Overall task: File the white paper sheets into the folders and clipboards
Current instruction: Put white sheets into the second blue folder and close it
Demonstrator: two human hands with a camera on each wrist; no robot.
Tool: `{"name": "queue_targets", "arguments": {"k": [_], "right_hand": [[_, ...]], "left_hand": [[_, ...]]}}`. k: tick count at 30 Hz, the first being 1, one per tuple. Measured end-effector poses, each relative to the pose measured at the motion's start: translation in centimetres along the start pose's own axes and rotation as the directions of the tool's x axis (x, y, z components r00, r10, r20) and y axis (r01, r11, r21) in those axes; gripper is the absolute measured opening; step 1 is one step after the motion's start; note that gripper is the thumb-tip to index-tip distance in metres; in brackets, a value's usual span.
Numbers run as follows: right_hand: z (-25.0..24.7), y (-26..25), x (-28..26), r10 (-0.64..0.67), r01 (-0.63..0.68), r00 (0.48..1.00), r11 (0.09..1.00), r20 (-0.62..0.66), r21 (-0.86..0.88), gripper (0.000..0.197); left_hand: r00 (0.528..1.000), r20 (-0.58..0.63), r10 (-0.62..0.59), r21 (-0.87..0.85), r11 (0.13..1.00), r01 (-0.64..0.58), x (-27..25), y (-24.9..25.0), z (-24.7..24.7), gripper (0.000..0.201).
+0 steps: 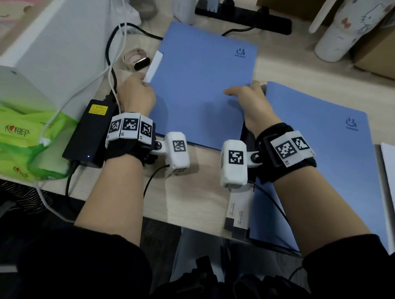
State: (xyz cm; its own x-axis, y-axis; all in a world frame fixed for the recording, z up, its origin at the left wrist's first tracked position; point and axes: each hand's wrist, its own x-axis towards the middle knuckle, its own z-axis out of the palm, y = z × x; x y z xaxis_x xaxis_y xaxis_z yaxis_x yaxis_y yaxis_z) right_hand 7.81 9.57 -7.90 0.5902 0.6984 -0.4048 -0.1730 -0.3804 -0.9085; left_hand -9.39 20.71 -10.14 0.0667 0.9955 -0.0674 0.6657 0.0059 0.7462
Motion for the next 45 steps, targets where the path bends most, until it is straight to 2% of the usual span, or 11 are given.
{"name": "queue_targets", "arguments": {"k": [3, 6, 14, 16, 21, 24, 31, 35, 38, 40, 45], "right_hand": [[-0.1, -0.1, 0.0, -0.004, 0.004, 1.000, 1.000, 0.027, 0.007, 0.055], [-0.6, -0.3, -0.2, -0.013, 0.012, 0.999, 1.000, 0.035, 0.012, 0.056], [-1.7, -0.9, -1.1, 0.006, -0.006, 0.999, 1.000, 0.032, 0.015, 0.083], [-2.1, -1.2, -1.8, -0.006, 0.006, 0.999, 1.000, 0.031, 0.013, 0.076], [-4.0, -1.8, -4.9, -0.110, 0.107, 0.986, 0.994, 0.122, 0.025, 0.039], [-5.5, -1.8, -6.8, -0.178, 0.178, 0.973, 0.984, 0.149, 0.015, 0.028], [-10.1, -0.2, -10.6, -0.302, 0.308, 0.950, 0.947, 0.074, -0.087, 0.025], [-12.9, 1.6, -11.8, -0.331, 0.332, 0.943, 0.915, 0.041, -0.231, 0.028], [-15.0, 3.1, -12.1, -0.305, 0.290, 0.952, 0.901, 0.006, -0.323, 0.034], [-16.5, 4.1, -12.4, -0.262, 0.237, 0.965, 0.895, -0.015, -0.377, 0.041], [-19.7, 6.7, -12.0, -0.104, -0.044, 0.970, 0.815, -0.220, -0.578, 0.076]], "left_hand": [[0.998, 0.047, -0.041, 0.073, 0.997, 0.037, 0.3, 0.1, 0.1, 0.043], [0.993, 0.093, -0.078, 0.041, 0.996, 0.074, 0.3, 0.3, 0.1, 0.051], [0.988, 0.131, -0.086, -0.023, 0.996, 0.090, -1.4, 1.7, -0.7, 0.058], [0.985, 0.167, -0.043, -0.098, 0.993, 0.060, -2.3, 2.3, -1.0, 0.060], [0.956, 0.242, 0.168, -0.291, 0.952, -0.094, -5.5, 4.8, -0.8, 0.046], [0.929, 0.286, 0.237, -0.354, 0.926, -0.128, -8.3, 6.4, -0.5, 0.041], [0.810, 0.480, 0.337, -0.291, 0.932, -0.216, -16.0, 9.0, 1.9, 0.031], [0.813, 0.501, 0.297, -0.191, 0.954, -0.231, -18.7, 9.2, 3.6, 0.034], [0.829, 0.514, 0.221, -0.109, 0.975, -0.193, -20.1, 9.0, 5.0, 0.032], [0.849, 0.507, 0.152, -0.027, 0.987, -0.161, -20.8, 9.0, 5.9, 0.047], [0.906, 0.424, 0.025, 0.191, 0.975, -0.117, -21.3, 8.8, 7.8, 0.040]]}}
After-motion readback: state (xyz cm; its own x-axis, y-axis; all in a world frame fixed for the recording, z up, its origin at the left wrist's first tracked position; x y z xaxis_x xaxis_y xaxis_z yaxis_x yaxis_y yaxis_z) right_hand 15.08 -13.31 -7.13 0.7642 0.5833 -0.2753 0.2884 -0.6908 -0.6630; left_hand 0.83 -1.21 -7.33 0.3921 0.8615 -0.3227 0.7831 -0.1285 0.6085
